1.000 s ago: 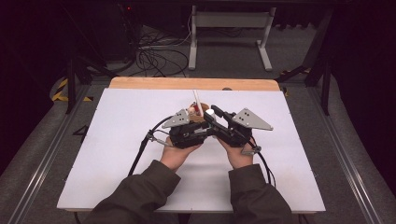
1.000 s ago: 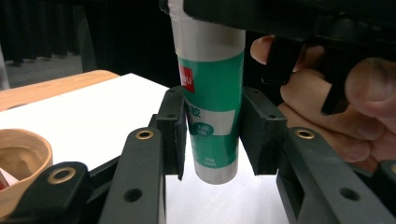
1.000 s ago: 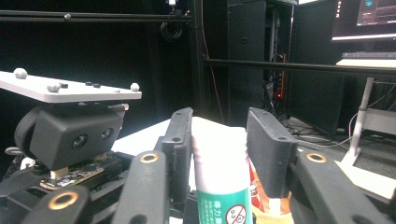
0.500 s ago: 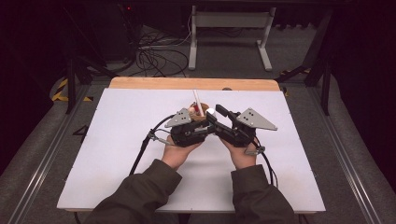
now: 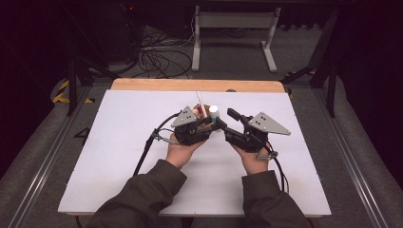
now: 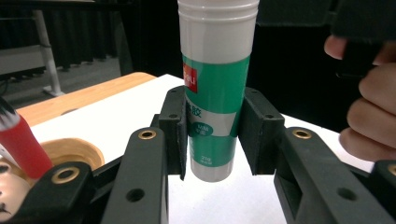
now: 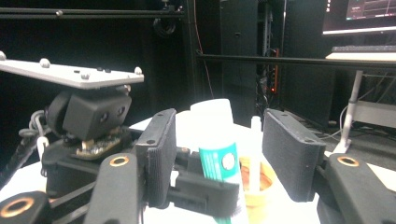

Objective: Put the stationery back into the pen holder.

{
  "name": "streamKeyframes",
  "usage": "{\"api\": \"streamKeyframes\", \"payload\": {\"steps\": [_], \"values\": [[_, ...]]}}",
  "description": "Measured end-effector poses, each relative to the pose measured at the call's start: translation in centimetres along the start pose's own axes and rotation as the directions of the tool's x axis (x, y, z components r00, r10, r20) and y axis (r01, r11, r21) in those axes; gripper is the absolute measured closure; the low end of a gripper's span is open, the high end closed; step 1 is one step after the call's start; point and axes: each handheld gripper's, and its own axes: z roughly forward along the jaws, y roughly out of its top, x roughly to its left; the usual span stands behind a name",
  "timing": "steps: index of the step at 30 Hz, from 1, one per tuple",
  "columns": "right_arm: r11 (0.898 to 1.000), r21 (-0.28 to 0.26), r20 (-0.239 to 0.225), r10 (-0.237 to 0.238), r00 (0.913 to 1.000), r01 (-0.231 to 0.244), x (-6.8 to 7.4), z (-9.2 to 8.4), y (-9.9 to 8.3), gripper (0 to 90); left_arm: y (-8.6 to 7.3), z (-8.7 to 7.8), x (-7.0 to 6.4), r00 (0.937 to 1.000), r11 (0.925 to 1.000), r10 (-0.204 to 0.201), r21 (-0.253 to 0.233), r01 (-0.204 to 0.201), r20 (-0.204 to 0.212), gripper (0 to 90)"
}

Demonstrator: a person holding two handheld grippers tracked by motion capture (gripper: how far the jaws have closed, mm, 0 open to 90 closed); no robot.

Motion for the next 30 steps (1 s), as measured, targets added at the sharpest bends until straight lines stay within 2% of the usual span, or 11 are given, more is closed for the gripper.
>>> {"api": "streamKeyframes", "payload": {"steps": [6, 9, 15, 24, 30], "values": [[1.0, 0.01, 0.017, -0.004, 0.9999, 0.004, -0.5, -1.0, 0.0, 43.9, 0.4, 0.4, 0.1, 0.9985, 0.9997, 0.025, -0.006, -0.026, -0.049, 65.6], [1.0, 0.01, 0.023, -0.005, 0.9997, 0.005, -0.7, -1.5, -0.1, 43.6, 0.3, 0.6, 0.3, 0.9957, 0.9994, 0.033, -0.006, -0.034, -0.087, 65.6], [1.0, 0.008, 0.03, 0.002, 0.9996, -0.003, -1.3, -2.5, -0.4, 41.8, 0.0, 1.0, 1.1, 0.9905, 0.9998, 0.018, -0.01, -0.02, -0.136, 65.6], [1.0, 0.022, 0.04, 0.01, 0.9992, -0.01, -1.7, -3.4, -0.9, 39.8, -0.2, 1.4, 2.0, 0.9805, 0.9996, 0.009, -0.026, -0.014, -0.197, 65.6], [0.999, 0.031, 0.042, 0.012, 0.999, -0.013, -1.8, -3.7, -1.2, 39.1, -0.2, 1.4, 2.6, 0.9712, 0.9994, 0.007, -0.032, -0.015, -0.238, 65.6]]}}
